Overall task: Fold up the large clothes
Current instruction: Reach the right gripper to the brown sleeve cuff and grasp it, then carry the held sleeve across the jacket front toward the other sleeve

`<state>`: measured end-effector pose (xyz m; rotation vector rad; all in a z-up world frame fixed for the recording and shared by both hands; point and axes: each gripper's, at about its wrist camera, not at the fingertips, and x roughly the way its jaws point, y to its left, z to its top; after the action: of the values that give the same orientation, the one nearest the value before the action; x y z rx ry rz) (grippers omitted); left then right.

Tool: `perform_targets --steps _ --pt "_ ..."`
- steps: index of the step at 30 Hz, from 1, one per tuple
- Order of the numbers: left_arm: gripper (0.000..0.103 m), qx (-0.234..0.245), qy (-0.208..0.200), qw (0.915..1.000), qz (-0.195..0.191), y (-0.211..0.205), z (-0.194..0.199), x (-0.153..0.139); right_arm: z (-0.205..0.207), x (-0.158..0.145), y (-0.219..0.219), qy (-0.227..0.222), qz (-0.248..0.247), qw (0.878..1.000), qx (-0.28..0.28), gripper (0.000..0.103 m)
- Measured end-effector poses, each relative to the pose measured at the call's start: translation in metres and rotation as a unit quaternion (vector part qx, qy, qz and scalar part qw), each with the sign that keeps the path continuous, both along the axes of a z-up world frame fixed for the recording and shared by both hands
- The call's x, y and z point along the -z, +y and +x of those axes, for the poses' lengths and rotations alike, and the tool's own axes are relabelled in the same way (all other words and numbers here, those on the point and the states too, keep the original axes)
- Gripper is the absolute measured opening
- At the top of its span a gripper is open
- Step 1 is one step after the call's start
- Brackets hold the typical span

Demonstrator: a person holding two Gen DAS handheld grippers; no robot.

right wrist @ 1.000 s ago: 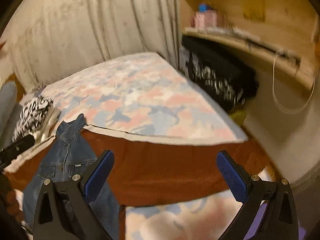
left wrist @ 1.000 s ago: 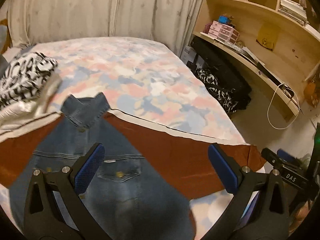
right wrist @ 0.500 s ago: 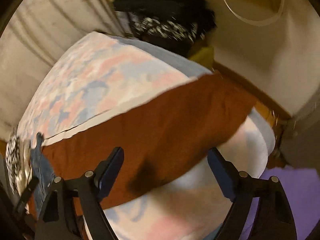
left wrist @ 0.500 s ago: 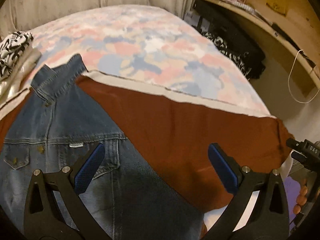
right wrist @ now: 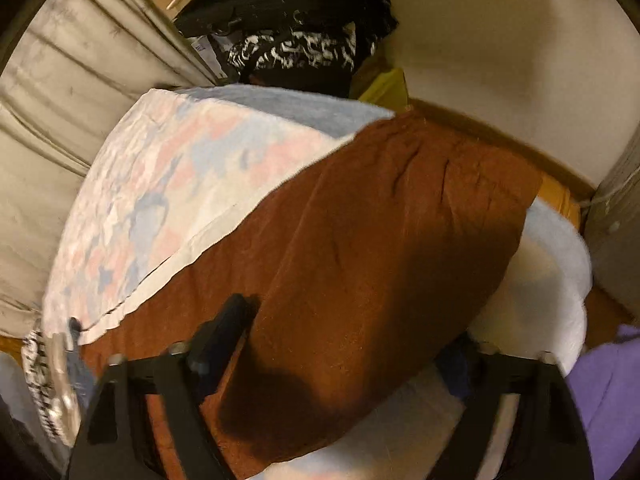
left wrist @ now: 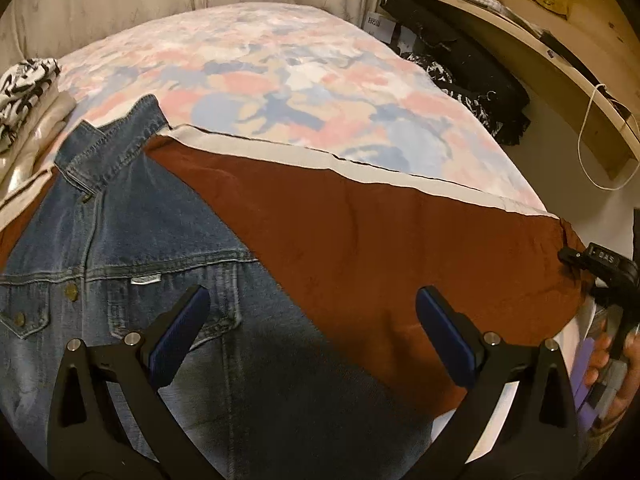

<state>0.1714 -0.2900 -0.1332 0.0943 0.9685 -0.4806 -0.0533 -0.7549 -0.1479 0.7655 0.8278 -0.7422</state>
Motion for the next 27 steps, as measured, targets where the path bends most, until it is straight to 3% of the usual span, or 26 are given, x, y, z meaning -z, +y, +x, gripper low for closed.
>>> perform_targets --steps 2,3,9,13,16,21,24,27 --pt "0.102 0.002 -0.011 0.9999 0.001 0.008 -0.008 -0.008 0.007 -0.008 0.000 -0.009 -0.005 1.000 -0.001 0.019" --pt "0.102 0.002 -0.019 0.9998 0.002 0.013 -0.010 -0.011 0.010 -0.013 0.002 -0.014 -0.009 1.000 -0.001 0.015" --pt "0.102 -0.019 -0.082 0.9965 0.005 0.059 -0.032 -0.046 0.043 -0.085 0.054 -0.059 -0.107 0.991 -0.055 0.012" --pt "0.102 -0.059 -0.105 0.9928 0.001 0.103 -0.039 -0.065 0.090 -0.133 0.132 -0.111 -0.151 0.969 -0.159 0.012" --pt "0.102 -0.088 -0.102 0.9909 -0.004 0.139 -0.038 -0.071 0.129 -0.145 0.197 -0.128 -0.157 0.949 -0.241 0.012" --pt "0.102 -0.136 -0.074 0.9878 -0.017 0.199 -0.030 -0.063 0.180 -0.115 0.304 -0.099 -0.172 0.915 -0.351 0.012" --pt "0.102 -0.157 -0.047 0.9861 -0.028 0.225 -0.022 -0.049 0.204 -0.065 0.364 -0.055 -0.156 0.898 -0.409 0.012" --pt "0.102 -0.165 -0.017 0.9847 -0.053 0.242 -0.016 -0.034 0.213 -0.019 0.400 0.000 -0.172 0.882 -0.438 0.013"
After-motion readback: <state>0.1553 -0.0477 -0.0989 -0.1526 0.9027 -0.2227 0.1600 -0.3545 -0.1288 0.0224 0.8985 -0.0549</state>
